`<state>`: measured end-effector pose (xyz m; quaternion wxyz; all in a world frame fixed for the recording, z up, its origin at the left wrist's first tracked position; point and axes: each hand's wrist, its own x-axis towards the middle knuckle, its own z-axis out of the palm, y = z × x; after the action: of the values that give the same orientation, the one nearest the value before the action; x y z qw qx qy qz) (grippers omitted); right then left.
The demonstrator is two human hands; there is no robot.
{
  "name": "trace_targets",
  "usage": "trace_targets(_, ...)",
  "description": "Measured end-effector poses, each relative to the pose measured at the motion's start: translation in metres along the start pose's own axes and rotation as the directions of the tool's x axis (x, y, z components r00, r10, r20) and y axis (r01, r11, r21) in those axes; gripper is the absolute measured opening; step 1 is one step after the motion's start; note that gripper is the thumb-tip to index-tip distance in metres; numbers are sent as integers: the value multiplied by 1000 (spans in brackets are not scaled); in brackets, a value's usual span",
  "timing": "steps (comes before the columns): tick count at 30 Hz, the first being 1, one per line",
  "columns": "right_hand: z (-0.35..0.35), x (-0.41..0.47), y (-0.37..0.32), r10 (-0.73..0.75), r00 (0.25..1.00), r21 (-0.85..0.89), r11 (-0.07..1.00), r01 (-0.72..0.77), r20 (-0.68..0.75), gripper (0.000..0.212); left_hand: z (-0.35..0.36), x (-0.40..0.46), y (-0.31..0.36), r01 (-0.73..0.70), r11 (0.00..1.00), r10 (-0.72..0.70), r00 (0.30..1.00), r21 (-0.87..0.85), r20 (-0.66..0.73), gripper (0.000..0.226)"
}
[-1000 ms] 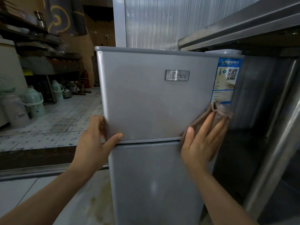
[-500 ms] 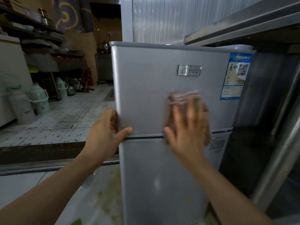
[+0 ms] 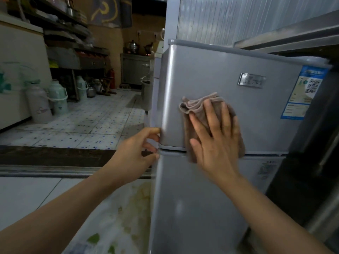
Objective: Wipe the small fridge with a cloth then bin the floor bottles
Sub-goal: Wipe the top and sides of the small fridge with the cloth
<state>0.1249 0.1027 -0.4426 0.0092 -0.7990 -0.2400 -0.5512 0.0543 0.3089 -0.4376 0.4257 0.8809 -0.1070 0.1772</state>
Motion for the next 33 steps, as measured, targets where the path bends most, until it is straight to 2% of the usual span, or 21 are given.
trace_targets(3,-8,13,25,154,985,9,988,-154,-72,60,-5,-7,-7,-18,999,20,999,-31,46,64)
trace_targets(5,-7,22,11,239,963,63,970,-233,-121,60,-5,-7,-10,-11,995,16,998,-100,53,67)
trace_targets(9,0,39,-23,128,980,36,992,-124,-150,59,1,-6,-22,28,977,-18,999,-214,52,70)
trace_targets(11,5,39,-34,60,987,9,998,-59,-148,58,6,-8,-32,56,978,-46,998,-203,53,72)
trace_targets(16,23,-20,-57,-173,984,-28,985,172,-32,53,12,-16,-54,128,979,-128,992,-160,13,73)
trace_targets(19,30,-38,-68,-169,984,-18,986,168,-64,48,13,-16,-58,140,980,-145,989,-140,-20,75)
trace_targets(24,30,-37,-49,-252,966,-31,968,251,-60,55,18,-16,-53,164,976,-170,985,-145,-34,74)
trace_targets(26,27,-48,-27,-217,975,-33,976,215,-52,58,17,-17,-50,153,978,-159,987,-144,-31,73)
trace_targets(30,22,-71,16,-135,989,-44,990,133,-51,50,13,-17,-46,122,986,-129,990,-115,-54,69)
trace_targets(33,23,-69,9,-79,995,1,997,79,-60,47,13,-18,-41,116,986,-124,990,-120,-62,68)
